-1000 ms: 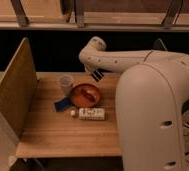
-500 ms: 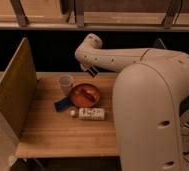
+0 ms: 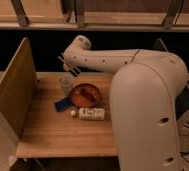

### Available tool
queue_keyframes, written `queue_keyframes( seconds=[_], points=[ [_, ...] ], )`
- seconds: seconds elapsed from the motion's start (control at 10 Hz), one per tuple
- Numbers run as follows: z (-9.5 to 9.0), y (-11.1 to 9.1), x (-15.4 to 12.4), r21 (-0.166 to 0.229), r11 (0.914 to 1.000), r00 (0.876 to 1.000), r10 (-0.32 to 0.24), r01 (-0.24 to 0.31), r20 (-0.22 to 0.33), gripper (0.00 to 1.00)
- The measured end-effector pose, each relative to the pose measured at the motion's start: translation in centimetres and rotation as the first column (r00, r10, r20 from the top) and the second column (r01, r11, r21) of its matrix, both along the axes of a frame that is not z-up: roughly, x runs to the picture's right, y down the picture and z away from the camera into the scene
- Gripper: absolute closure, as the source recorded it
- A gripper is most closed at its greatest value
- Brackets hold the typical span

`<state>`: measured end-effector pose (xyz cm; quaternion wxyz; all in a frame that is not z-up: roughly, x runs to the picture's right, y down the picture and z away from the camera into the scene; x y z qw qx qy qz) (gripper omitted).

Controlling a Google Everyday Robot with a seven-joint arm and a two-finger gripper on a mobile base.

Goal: Place the eraser in the ceramic cup

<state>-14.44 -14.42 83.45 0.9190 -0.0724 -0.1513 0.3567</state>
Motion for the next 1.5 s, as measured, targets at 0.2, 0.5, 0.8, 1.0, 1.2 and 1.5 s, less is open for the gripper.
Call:
queue_keyframes(
  seconds=[0.2, 0.5, 0.8, 1.0, 1.2, 1.5],
  points=[
    [-0.2, -0.1, -2.2, 0.013, 0.9995, 0.991, 0.027, -0.029, 0.132, 1.0],
    [0.6, 0.9, -4.0, 0.007, 0.9982, 0.958, 0.055, -0.06, 0.281, 1.0],
    [1.7, 1.9, -3.6, -0.006, 0.998, 0.939, 0.062, -0.063, 0.339, 1.0],
    [2.1, 2.1, -3.4, -0.003, 0.9983, 0.926, 0.055, -0.058, 0.374, 1.0],
    [2.3, 2.2, -3.3, 0.003, 0.9986, 0.91, 0.047, -0.053, 0.412, 1.0],
    [2.6, 2.2, -2.8, 0.002, 0.9988, 0.904, 0.044, -0.049, 0.425, 0.93]
  ],
)
